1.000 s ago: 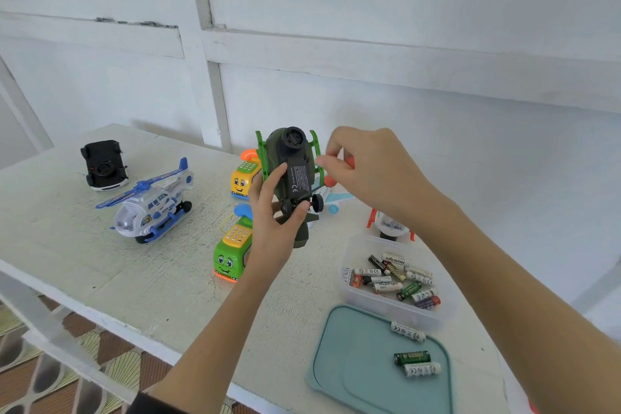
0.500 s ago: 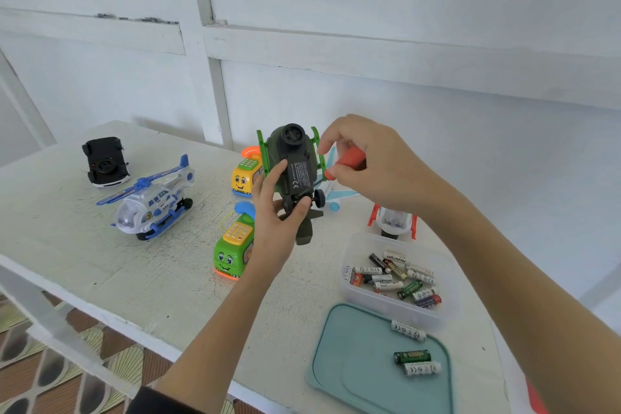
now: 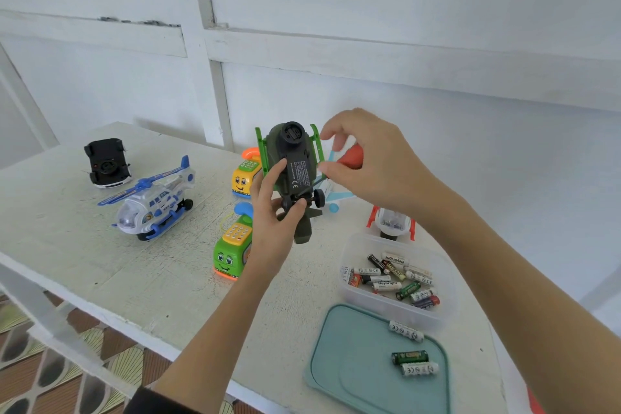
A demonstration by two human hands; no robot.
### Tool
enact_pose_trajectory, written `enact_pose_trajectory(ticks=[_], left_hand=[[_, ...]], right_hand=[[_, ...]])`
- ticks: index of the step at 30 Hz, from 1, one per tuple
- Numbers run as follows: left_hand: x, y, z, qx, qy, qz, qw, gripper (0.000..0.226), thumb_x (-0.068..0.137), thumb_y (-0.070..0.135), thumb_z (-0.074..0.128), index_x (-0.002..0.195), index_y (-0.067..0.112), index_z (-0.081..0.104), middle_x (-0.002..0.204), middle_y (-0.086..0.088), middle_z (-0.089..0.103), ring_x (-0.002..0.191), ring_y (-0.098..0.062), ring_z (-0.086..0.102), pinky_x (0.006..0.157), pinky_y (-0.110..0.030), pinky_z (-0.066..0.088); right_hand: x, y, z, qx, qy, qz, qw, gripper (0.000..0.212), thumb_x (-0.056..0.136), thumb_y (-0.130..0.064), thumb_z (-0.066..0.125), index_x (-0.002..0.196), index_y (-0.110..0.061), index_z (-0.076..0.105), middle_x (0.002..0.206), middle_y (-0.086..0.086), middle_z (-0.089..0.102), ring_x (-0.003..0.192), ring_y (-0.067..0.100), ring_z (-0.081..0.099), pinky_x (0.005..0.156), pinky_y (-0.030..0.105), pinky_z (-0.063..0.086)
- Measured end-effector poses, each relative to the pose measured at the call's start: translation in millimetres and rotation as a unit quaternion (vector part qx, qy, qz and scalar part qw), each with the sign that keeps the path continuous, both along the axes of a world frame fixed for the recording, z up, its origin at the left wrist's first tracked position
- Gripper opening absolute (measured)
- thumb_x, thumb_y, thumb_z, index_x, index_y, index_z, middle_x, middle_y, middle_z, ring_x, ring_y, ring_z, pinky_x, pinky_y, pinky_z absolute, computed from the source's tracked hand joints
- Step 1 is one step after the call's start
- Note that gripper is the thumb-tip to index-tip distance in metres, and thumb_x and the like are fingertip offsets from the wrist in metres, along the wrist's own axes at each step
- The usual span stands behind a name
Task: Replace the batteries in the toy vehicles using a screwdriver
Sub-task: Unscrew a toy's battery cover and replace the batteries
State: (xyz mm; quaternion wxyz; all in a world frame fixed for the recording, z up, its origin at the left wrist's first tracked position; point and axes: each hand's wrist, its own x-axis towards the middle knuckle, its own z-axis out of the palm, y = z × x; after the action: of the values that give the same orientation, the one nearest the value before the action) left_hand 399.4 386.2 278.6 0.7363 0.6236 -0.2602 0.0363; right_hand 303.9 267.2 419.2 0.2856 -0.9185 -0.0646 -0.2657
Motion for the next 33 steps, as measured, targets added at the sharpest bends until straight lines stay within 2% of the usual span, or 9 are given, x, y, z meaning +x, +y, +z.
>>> enact_pose_trajectory(ticks=[3, 7, 10, 15, 18, 21, 26, 29, 33], left_hand=[[-1.3, 0.5, -1.5, 0.011, 0.000, -0.003, 1.000, 0.061, 0.078, 0.018, 0.062, 0.129, 0.051, 0.052, 0.151, -0.006, 0.027, 0.113, -0.033, 0.057, 0.097, -0.054, 0.050], [-4.1, 1.1, -2.5, 0.012, 0.001, -0.002, 1.000, 0.060, 0.075, 0.025, 0.065, 0.130, 0.048, 0.052, 0.150, -0.008, 0.029, 0.118, -0.031, 0.055, 0.099, -0.053, 0.049], [-4.9, 1.6, -2.2, 0.016, -0.003, 0.003, 1.000, 0.061, 0.075, 0.024, 0.064, 0.128, 0.050, 0.052, 0.150, -0.006, 0.030, 0.124, -0.031, 0.051, 0.100, -0.052, 0.048], [-8.7, 4.6, -2.2, 0.016, -0.001, 0.009, 1.000, 0.062, 0.079, 0.014, 0.061, 0.127, 0.052, 0.052, 0.149, -0.004, 0.030, 0.118, -0.028, 0.055, 0.099, -0.050, 0.050], [-9.7, 6.7, -2.5, 0.021, 0.001, 0.012, 1.000, 0.061, 0.080, 0.016, 0.060, 0.129, 0.050, 0.051, 0.150, -0.005, 0.029, 0.121, -0.027, 0.053, 0.099, -0.047, 0.050], [-10.8, 8.3, -0.7, 0.017, 0.003, 0.011, 1.000, 0.060, 0.080, 0.017, 0.060, 0.131, 0.047, 0.051, 0.150, -0.007, 0.028, 0.109, -0.019, 0.058, 0.094, -0.034, 0.053], [-12.0, 8.1, -0.4, 0.004, 0.010, 0.007, 1.000, 0.061, 0.080, 0.016, 0.061, 0.125, 0.055, 0.052, 0.150, -0.002, 0.028, 0.108, -0.029, 0.059, 0.095, -0.042, 0.053], [-12.5, 10.1, -0.9, -0.003, 0.007, 0.005, 1.000, 0.061, 0.081, 0.013, 0.061, 0.128, 0.052, 0.052, 0.149, -0.002, 0.029, 0.103, -0.023, 0.062, 0.093, -0.040, 0.054], [-12.1, 15.2, 0.6, -0.003, 0.012, 0.009, 1.000, 0.065, 0.090, -0.004, 0.058, 0.128, 0.047, 0.050, 0.150, -0.003, 0.028, 0.094, -0.009, 0.062, 0.085, -0.026, 0.054]], right_hand=[[0.6, 0.4, 2.5, 0.007, 0.051, -0.030, 0.998, 0.029, 0.091, -0.037, 0.052, 0.090, -0.010, 0.060, 0.044, -0.011, 0.052, 0.052, 0.000, 0.059, 0.042, 0.012, 0.038], [-1.0, 2.3, 3.4, -0.032, 0.029, -0.022, 0.999, 0.003, 0.081, -0.011, 0.059, 0.081, -0.013, 0.059, 0.056, -0.009, 0.053, 0.050, 0.003, 0.047, 0.053, 0.013, 0.036], [-3.1, 4.4, 3.8, -0.006, 0.027, -0.009, 1.000, 0.012, 0.073, -0.002, 0.061, 0.080, -0.011, 0.059, 0.066, 0.001, 0.055, 0.052, 0.003, 0.045, 0.057, 0.019, 0.039], [-5.5, 7.3, 12.3, -0.035, 0.120, -0.054, 0.991, 0.051, 0.094, -0.044, 0.044, 0.072, 0.001, 0.055, 0.043, -0.010, 0.055, 0.044, 0.021, 0.063, 0.041, 0.025, 0.044], [-5.0, 2.8, 9.8, -0.054, 0.070, -0.042, 0.995, 0.025, 0.089, -0.019, 0.057, 0.073, 0.000, 0.061, 0.052, -0.013, 0.052, 0.054, -0.002, 0.059, 0.045, 0.017, 0.042], [-8.5, 0.4, 5.4, -0.018, 0.055, 0.007, 0.998, 0.010, 0.077, -0.001, 0.064, 0.085, -0.007, 0.065, 0.075, 0.001, 0.057, 0.063, 0.007, 0.053, 0.059, 0.017, 0.044], [-13.5, 4.3, 8.1, -0.029, 0.113, -0.051, 0.992, 0.035, 0.090, -0.041, 0.054, 0.084, -0.006, 0.057, 0.057, -0.011, 0.058, 0.046, 0.018, 0.062, 0.044, 0.025, 0.046], [-11.2, 1.0, 6.1, -0.058, 0.083, -0.041, 0.994, 0.028, 0.092, -0.025, 0.055, 0.077, -0.002, 0.061, 0.056, -0.011, 0.060, 0.047, 0.005, 0.056, 0.041, 0.015, 0.034], [-12.4, -3.6, 5.1, -0.118, 0.099, -0.026, 0.988, 0.011, 0.084, -0.019, 0.064, 0.090, -0.011, 0.067, 0.077, -0.002, 0.057, 0.067, 0.003, 0.051, 0.064, 0.017, 0.041]])
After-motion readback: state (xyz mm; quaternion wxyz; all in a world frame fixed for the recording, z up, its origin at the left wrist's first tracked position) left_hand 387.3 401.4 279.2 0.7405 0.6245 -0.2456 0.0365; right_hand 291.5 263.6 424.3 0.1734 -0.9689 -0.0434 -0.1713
